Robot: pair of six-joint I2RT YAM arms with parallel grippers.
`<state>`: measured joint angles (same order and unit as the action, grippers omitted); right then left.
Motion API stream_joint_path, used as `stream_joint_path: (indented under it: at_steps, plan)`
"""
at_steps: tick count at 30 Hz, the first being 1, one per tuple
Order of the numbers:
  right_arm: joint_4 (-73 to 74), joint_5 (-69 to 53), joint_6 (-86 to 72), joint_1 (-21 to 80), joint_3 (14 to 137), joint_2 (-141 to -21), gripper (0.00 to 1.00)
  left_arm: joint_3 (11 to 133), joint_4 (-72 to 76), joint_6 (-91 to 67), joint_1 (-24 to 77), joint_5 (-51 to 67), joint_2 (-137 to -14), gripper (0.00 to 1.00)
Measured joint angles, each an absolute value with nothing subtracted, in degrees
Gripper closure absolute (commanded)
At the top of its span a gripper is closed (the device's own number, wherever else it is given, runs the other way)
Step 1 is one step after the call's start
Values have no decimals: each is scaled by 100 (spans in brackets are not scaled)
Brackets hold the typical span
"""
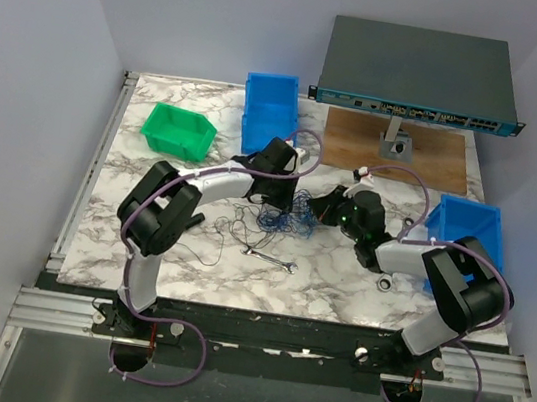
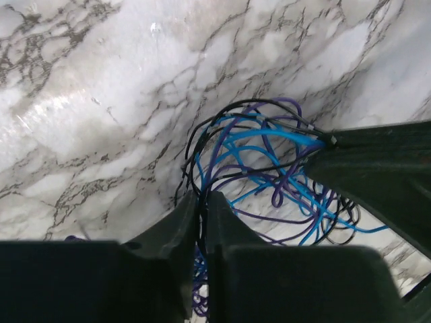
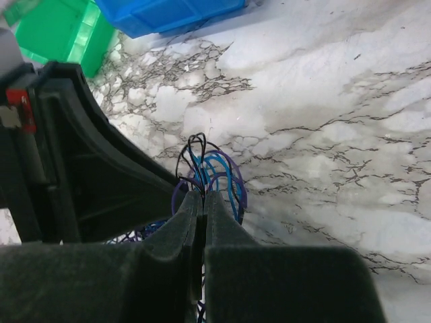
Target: Untangle the cables
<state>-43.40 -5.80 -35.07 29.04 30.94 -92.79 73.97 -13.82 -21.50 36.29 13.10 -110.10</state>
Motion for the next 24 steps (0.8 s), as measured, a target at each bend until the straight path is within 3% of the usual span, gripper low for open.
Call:
stream_joint_path:
  at_steps: [12, 18, 20, 21, 23, 24]
  plan:
    - [-3485, 875, -3896, 2941, 3183, -9054, 95, 6726, -1243, -2552, 3267, 1334, -10477, 100]
    - [-2842, 1837, -4882, 3153, 3225, -8652, 95, 5363, 93, -3590, 2141, 1920, -9638, 100]
    - [-2751, 2134, -4978, 3175, 3218, -8503, 92, 4849, 475, -3822, 1898, 2045, -9343, 100]
    - [-2727, 2305, -4978, 3105, 3186, -8440, 85, 4707, 545, -3872, 1793, 2045, -9249, 100]
    - [-2775, 2377, -4831, 2982, 3103, -8390, 48, 4574, 639, -3951, 1649, 2051, -9196, 100]
    - [-2882, 2287, -4694, 2939, 3046, -8388, 34, 4567, 703, -3975, 1608, 2082, -9207, 100]
